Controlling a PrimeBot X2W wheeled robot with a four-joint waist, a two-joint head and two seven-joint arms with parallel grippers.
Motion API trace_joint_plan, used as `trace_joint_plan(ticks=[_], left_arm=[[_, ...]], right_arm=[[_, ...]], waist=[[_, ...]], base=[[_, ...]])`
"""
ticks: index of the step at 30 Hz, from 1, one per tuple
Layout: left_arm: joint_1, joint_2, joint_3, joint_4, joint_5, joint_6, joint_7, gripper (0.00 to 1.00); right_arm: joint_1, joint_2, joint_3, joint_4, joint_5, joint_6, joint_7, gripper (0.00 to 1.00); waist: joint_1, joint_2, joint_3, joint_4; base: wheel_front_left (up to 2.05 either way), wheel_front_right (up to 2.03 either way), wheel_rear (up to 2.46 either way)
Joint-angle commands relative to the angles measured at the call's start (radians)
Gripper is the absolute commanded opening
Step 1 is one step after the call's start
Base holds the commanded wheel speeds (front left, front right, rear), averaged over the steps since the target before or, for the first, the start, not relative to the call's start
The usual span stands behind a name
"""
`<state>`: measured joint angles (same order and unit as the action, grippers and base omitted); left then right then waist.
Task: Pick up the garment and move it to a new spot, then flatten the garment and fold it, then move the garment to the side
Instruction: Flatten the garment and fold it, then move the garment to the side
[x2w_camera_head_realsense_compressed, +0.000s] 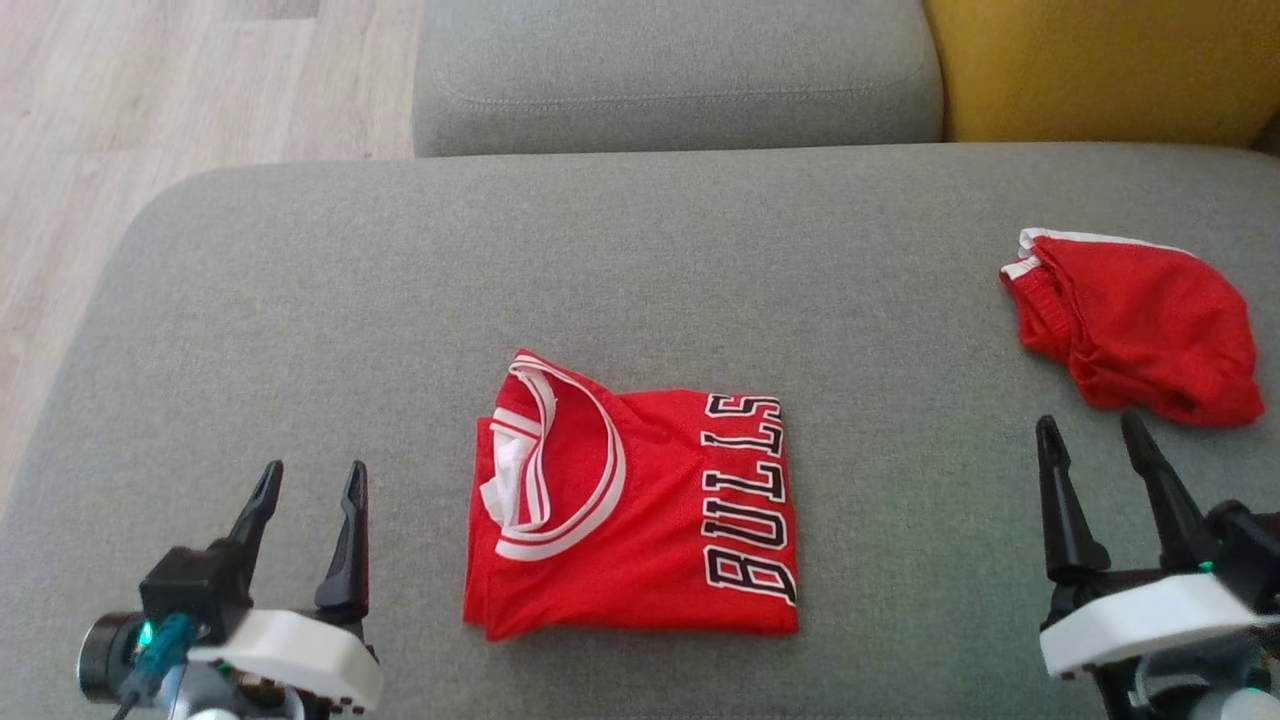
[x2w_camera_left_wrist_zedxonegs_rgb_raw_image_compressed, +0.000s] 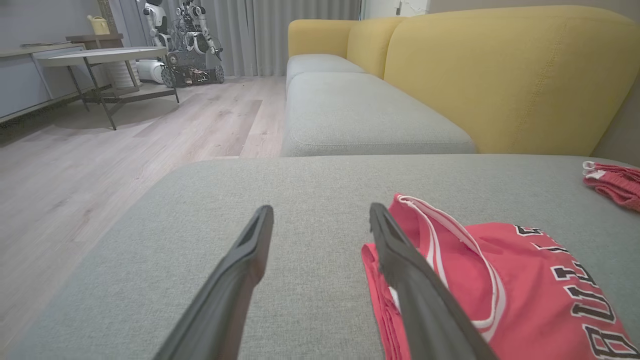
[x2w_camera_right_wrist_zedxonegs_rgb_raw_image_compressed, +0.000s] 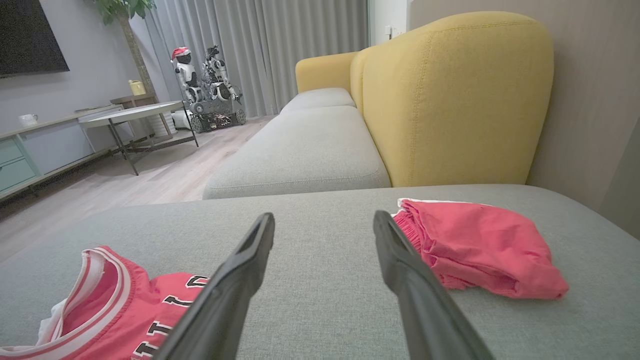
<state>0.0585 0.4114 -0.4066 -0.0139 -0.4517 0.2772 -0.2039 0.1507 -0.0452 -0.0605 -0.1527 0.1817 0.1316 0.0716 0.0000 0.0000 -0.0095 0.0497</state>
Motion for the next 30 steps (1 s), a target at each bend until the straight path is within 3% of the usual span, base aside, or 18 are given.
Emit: trace_joint_plan(ticks=[1, 30], left_arm=[[-0.043, 0.032, 0.043, -0.035, -0.007, 0.007, 0.000, 1.00], [-0.045, 0.047, 0.033, -0.054, -0.018, 0.016, 0.013, 1.00]], right_arm=[[-0.027, -0.007, 0.019, -0.044, -0.006, -0.001, 0.005, 1.00], [-0.023, -0.005, 0.033, -0.046, -0.002, -0.001, 0.009, 1.00]], waist=[[0.0000, 0.0000, -0.004, 0.000], [0.0000, 0.0000, -0.002, -0.012]], base=[[0.00, 0.00, 0.00], [0.00, 0.00, 0.00]])
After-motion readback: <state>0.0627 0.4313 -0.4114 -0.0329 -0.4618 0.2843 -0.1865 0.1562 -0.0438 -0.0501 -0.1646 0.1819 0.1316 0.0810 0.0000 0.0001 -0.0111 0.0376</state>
